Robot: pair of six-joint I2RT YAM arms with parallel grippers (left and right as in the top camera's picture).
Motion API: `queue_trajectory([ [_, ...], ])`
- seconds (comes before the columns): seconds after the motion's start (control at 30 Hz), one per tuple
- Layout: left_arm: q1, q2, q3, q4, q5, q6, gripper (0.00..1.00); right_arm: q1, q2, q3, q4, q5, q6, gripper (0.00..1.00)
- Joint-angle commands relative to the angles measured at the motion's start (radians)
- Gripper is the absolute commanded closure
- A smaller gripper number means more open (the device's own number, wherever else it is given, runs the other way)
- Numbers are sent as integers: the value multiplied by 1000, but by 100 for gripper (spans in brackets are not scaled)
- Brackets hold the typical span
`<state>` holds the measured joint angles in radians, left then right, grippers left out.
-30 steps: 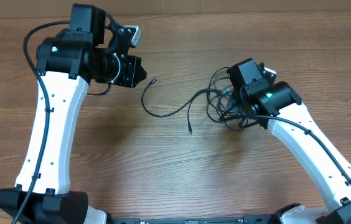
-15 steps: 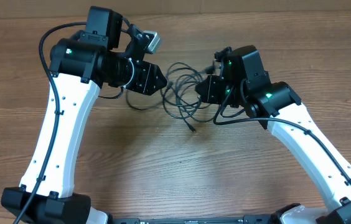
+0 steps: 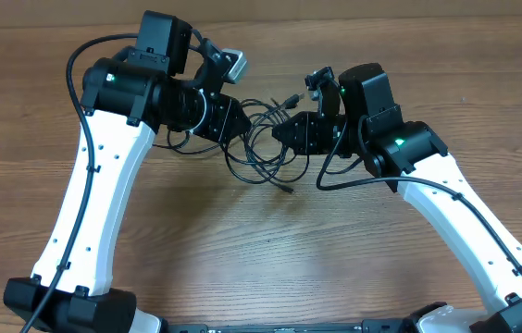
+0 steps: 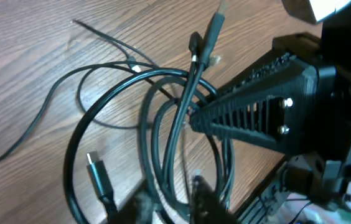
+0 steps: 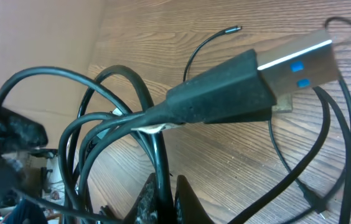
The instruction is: Untangle cables
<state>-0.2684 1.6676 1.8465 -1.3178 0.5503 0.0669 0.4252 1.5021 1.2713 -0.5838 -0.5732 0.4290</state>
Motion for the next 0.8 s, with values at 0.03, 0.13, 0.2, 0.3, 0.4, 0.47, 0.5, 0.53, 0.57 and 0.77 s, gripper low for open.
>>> queue_trajectory([
  [0.03,-6,-3,14,-2,16,16,96,-3,-1,3,0,-16,-12,96],
  [0.13,1,-3,14,-2,3,16,96,-3,-1,3,-15,-13,-16,96],
  [0.2,2,-3,14,-2,-18,16,96,-3,-1,3,-23,-22,-37,96],
  [0.3,1,-3,14,-1,-26,16,81,-3,-1,3,-18,-79,-73,96],
  [0.4,-4,-3,14,-2,-20,16,74,-3,-1,3,9,-124,-87,96],
  [0.47,-9,-3,14,-2,-9,16,74,-3,-1,3,38,-156,-87,96],
  [0.5,-13,-3,14,-2,-6,16,74,-3,-1,3,55,-178,-86,96],
  [0.53,-15,-3,14,-2,-6,16,74,-3,-1,3,68,-196,-86,96],
  [0.57,-19,-3,14,-2,-7,16,75,-3,-1,3,84,-225,-86,96],
  [0.77,-23,-3,13,-2,-7,16,77,-3,-1,3,134,-321,-86,96],
])
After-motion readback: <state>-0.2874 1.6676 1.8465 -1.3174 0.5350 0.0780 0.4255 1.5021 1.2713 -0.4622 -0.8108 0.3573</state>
